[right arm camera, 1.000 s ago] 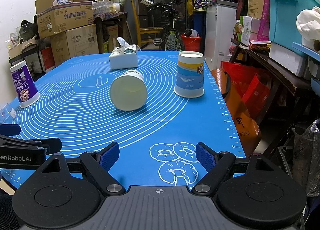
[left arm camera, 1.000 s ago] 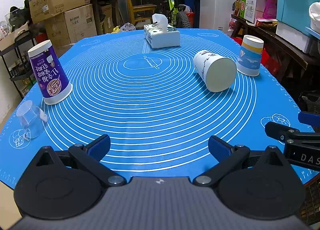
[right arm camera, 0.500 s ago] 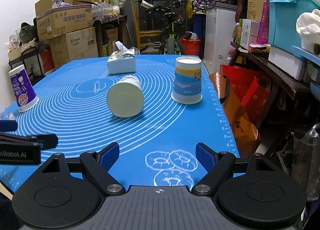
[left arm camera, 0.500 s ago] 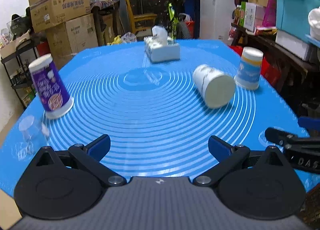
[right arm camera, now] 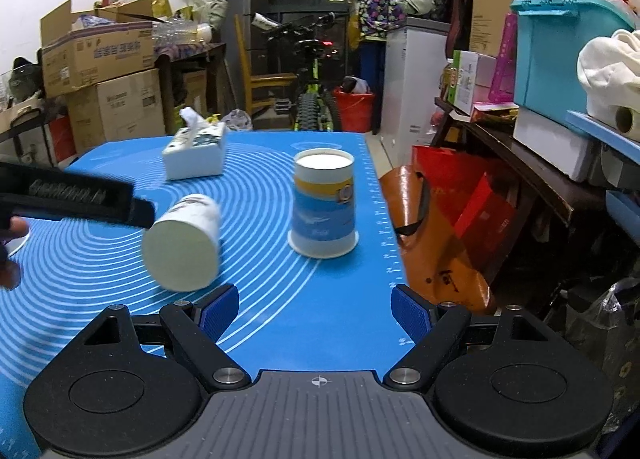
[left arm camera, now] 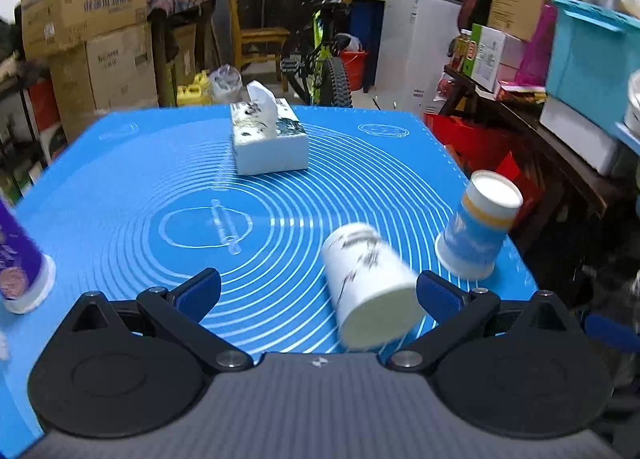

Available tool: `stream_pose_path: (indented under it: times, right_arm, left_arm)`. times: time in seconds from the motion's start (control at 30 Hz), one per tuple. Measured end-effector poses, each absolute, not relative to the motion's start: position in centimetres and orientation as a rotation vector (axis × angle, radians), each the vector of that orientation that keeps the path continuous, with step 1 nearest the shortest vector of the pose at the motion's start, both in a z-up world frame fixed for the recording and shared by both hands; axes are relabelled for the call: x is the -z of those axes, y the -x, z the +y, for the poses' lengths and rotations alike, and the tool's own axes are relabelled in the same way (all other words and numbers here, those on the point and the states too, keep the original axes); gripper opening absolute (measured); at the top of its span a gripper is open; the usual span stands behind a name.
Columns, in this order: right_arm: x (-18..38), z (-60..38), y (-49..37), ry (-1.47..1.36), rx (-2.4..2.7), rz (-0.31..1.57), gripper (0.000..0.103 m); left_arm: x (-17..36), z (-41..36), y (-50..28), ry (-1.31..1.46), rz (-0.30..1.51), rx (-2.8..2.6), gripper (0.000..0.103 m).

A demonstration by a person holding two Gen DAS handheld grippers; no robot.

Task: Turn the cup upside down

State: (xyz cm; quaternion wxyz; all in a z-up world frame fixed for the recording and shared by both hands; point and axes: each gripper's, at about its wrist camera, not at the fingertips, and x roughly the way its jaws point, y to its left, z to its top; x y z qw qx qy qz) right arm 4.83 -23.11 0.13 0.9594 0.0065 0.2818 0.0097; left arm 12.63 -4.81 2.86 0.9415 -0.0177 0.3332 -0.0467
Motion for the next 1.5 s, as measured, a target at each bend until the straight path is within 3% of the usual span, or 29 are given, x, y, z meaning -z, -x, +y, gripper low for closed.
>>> stream_pose_path:
  times: [0.33, 0.5, 0.9, 1.23, 1.33, 1.5]
  right_arm:
    - [1.3, -24.4, -6.7, -0.022, -0.001, 0.599, 0.086]
    - [1.4, -24.6, -7.0, -0.027, 0.004, 0.603, 0.086]
    - [0.2, -23.8, -5.7, -0.025, -0.018, 0.576, 0.086]
    - [-0.2, -20.3, -4.8, 0.0, -0.1, 0.584, 0.086]
    - [-0.2, -19.5, -4.7, 0.01, -0.11, 0.593, 0.086]
    - [0.1, -19.0, -4.5, 0.019, -0.107, 0.603, 0.086]
  left_arm:
    - [-0.2, -7.0, -17.7, 0.028, 0.792, 0.127, 0.101]
    - [0.3, -6.5, -17.2, 0.069, 0.834, 0.208, 0.064]
    - [-2.3, -1.8, -12.3, -0.001, 0.83, 0.169, 0.063]
    - [-1.1, 1.6, -8.1, -0.026, 0.879, 0.145, 0.064]
    - [-0.6, 1.7, -8.0, -0.034, 0.87, 0.151, 0.067]
    - [-0.3, 1.6, -8.2, -0.054, 0.871, 0.148, 0.085]
